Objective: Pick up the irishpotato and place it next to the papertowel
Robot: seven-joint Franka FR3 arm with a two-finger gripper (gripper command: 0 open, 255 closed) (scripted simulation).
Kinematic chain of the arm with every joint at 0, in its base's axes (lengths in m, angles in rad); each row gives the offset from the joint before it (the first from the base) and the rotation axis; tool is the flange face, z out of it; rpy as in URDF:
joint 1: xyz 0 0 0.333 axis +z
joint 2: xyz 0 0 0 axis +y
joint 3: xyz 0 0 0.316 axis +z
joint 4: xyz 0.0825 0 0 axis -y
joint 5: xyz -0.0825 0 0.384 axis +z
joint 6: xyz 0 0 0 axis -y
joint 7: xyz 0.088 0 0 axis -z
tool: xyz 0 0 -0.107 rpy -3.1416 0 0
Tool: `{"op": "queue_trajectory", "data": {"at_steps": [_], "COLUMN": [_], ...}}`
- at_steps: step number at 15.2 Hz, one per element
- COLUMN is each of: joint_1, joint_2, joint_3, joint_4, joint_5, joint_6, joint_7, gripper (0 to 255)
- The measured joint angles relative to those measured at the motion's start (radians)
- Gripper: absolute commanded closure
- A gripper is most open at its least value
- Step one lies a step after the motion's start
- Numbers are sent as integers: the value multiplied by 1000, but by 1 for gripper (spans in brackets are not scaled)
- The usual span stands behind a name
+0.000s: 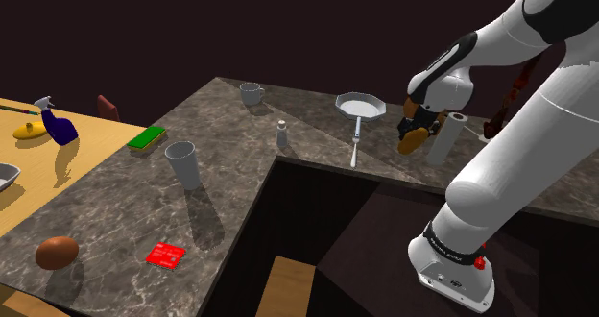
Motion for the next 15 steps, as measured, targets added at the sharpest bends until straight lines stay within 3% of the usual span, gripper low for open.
{"op": "queue_trajectory", "data": {"at_steps": [1, 2, 8, 12, 15], "joint_1": [-1, -2, -3, -45, -63], "joint_2": [-3, -4, 0, -112, -149], "joint_3": [1, 1, -1, 24, 38], "joint_4": [-1, -2, -2, 13, 12], "joint_5": [-5, -7, -7, -132, -170], "joint_6": [-2, -4, -5, -121, -154], "joint_7": [4, 5, 5, 95, 123], "gripper": [255, 0, 0, 0, 0]}}
